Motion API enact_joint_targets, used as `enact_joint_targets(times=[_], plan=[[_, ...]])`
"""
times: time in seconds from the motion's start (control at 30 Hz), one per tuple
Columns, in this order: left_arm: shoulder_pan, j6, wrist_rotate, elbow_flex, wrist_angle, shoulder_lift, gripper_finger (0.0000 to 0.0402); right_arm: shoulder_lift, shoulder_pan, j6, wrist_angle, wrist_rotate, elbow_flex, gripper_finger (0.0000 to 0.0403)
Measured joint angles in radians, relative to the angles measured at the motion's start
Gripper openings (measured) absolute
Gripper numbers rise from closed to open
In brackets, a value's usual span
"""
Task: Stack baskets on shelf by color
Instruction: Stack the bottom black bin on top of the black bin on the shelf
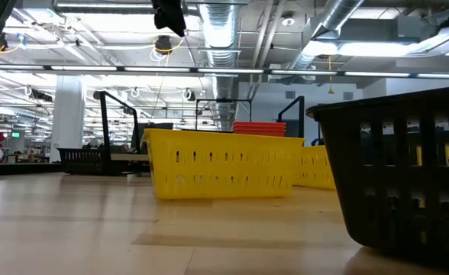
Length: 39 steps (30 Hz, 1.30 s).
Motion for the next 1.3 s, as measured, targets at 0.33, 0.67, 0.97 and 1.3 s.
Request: enact_joint_targets(times=[0.33, 0.67, 0.97, 1.3], plan=[[-0.031, -0.027, -0.001, 0.0, -0.004, 0.0, 0.014, 0.025, 0.0, -0.047, 0.057, 0.064, 0.0, 0.0201], [-0.064, -0.037, -0.005, 0.0, -0.003, 0.0, 0.014, 0.067, 0.003, -0.097, 0.069, 0.097, -0.002, 0.0209], [-0.069, -0.04, -0.013, 0.0, -0.003, 0.0, 0.014, 0.067, -0.003, -0.082, 0.258, 0.111, -0.114, 0.019], [-0.069, -0.087, -0.055, 0.0, 0.004, 0.0, 0.014, 0.059, -0.047, -0.149, 0.281, 0.087, -0.116, 0.0015]])
